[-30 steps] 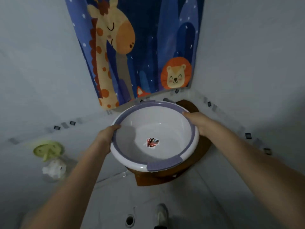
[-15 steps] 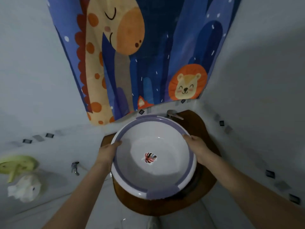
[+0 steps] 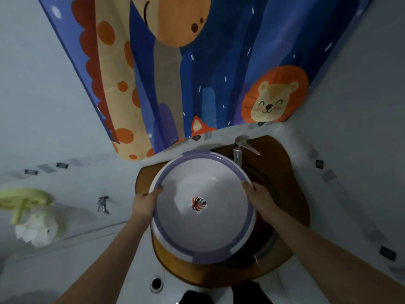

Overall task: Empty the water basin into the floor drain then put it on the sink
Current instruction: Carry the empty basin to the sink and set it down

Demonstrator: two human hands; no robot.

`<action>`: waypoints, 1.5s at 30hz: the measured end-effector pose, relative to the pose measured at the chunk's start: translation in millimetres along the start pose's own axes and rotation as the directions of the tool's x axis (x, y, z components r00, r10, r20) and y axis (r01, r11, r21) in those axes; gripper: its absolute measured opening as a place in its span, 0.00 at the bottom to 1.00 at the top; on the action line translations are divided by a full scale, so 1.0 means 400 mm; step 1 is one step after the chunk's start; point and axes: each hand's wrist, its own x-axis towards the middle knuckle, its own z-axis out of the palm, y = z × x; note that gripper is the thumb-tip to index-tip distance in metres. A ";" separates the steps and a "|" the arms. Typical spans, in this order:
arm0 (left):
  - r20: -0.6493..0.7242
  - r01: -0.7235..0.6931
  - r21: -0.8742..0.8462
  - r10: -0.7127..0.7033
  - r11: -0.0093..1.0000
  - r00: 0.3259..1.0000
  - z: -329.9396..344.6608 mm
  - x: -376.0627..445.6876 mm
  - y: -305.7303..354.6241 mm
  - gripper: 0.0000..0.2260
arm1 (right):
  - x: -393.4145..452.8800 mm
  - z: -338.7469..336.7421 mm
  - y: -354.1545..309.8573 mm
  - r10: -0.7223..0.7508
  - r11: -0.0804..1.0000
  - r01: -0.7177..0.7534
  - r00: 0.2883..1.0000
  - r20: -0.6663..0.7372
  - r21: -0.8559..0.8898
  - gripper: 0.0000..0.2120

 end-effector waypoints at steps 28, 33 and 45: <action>0.151 0.015 0.570 -0.122 0.822 0.981 0.221 0.055 -0.107 0.16 | 0.302 -0.100 0.212 0.335 0.839 -0.203 0.924 0.185 -0.506 0.27; 0.185 -0.022 0.609 -0.115 0.793 0.976 0.300 0.075 -0.133 0.14 | 0.330 -0.149 0.236 0.254 0.826 -0.157 0.961 0.108 -0.541 0.22; 0.143 0.020 0.705 -0.169 0.709 0.975 0.370 0.132 -0.193 0.13 | 0.359 -0.151 0.247 0.106 0.769 -0.038 0.992 0.068 -0.638 0.15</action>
